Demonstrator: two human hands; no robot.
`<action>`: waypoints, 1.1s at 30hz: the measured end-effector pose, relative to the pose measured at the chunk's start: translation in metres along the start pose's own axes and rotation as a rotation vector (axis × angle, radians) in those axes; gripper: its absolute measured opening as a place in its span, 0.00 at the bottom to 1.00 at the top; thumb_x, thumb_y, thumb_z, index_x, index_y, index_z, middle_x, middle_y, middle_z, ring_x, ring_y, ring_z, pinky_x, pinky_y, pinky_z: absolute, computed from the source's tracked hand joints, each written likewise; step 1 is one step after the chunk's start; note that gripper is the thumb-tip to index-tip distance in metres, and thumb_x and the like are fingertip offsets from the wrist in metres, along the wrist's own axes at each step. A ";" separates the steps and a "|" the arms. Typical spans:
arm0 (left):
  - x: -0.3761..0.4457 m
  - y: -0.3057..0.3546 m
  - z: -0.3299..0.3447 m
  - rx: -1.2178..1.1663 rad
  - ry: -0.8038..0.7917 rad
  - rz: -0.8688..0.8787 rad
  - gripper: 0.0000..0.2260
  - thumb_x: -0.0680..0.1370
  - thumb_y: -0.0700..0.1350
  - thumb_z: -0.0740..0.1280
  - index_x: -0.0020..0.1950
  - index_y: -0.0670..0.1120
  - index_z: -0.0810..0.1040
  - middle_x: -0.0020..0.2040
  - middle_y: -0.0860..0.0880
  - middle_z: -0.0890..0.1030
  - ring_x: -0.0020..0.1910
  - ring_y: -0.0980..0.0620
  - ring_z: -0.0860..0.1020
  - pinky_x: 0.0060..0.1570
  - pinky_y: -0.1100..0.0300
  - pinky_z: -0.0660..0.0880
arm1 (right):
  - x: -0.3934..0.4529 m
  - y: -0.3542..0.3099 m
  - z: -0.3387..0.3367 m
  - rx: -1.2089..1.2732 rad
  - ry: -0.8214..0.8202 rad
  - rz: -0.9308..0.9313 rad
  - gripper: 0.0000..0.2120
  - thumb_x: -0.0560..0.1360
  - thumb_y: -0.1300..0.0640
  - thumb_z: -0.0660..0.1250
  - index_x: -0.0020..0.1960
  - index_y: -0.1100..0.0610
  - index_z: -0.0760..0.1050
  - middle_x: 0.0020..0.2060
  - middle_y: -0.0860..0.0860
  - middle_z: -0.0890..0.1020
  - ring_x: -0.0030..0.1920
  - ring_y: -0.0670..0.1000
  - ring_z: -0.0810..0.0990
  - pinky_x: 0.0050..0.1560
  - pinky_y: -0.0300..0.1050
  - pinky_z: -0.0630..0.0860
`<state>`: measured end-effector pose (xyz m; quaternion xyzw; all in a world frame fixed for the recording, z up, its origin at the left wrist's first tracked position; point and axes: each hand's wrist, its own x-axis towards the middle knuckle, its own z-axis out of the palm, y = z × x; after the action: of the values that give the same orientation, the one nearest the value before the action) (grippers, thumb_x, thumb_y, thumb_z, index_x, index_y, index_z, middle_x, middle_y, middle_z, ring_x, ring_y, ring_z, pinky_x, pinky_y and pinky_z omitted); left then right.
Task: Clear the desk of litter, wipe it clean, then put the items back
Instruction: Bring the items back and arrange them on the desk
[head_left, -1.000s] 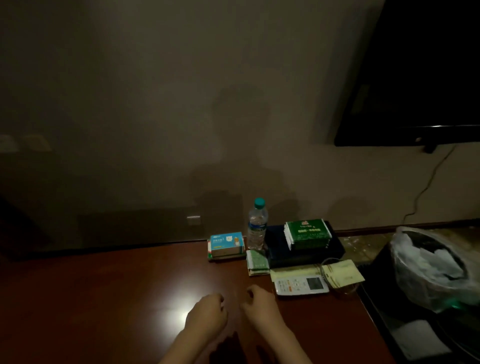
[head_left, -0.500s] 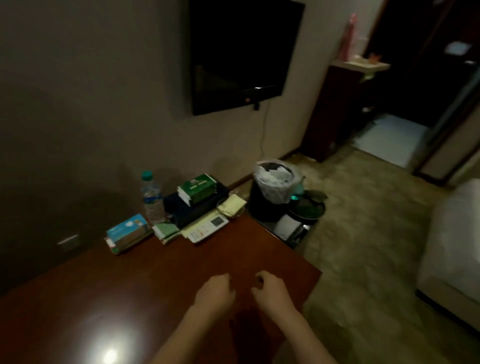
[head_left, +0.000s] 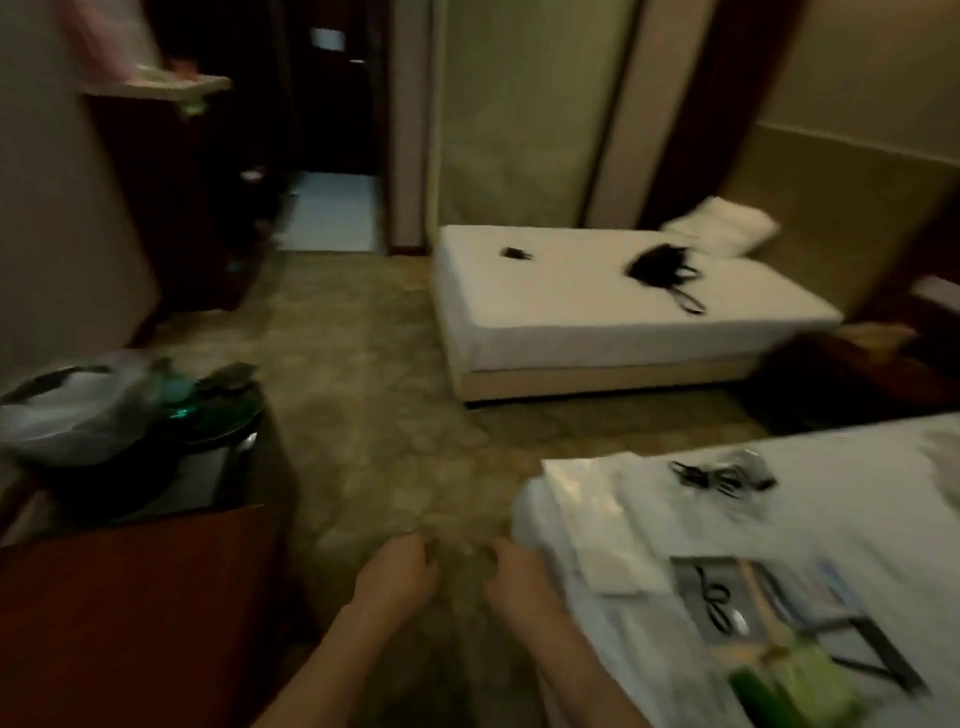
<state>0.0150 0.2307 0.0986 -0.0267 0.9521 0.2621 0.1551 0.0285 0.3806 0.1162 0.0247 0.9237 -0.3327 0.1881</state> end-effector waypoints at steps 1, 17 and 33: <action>0.008 0.032 0.016 0.021 -0.043 0.068 0.10 0.80 0.48 0.59 0.52 0.46 0.78 0.49 0.48 0.80 0.47 0.50 0.77 0.45 0.59 0.71 | -0.008 0.028 -0.020 0.025 0.057 0.034 0.19 0.79 0.59 0.59 0.69 0.58 0.69 0.66 0.55 0.73 0.66 0.54 0.71 0.64 0.41 0.66; -0.035 0.324 0.274 0.307 -0.494 0.489 0.16 0.80 0.45 0.56 0.66 0.47 0.72 0.62 0.46 0.77 0.58 0.49 0.76 0.55 0.58 0.74 | -0.161 0.360 -0.156 0.351 0.537 0.633 0.14 0.77 0.60 0.61 0.62 0.61 0.75 0.59 0.57 0.79 0.58 0.56 0.77 0.54 0.42 0.72; 0.074 0.398 0.411 0.500 -0.710 0.606 0.17 0.79 0.47 0.60 0.67 0.45 0.70 0.63 0.44 0.75 0.58 0.45 0.75 0.50 0.56 0.72 | -0.118 0.482 -0.136 0.567 0.578 1.012 0.19 0.77 0.60 0.61 0.68 0.59 0.71 0.64 0.55 0.76 0.63 0.51 0.74 0.60 0.36 0.67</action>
<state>0.0081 0.7839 -0.0637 0.3780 0.8395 0.0530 0.3867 0.1756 0.8498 -0.0360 0.5944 0.6875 -0.4140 0.0516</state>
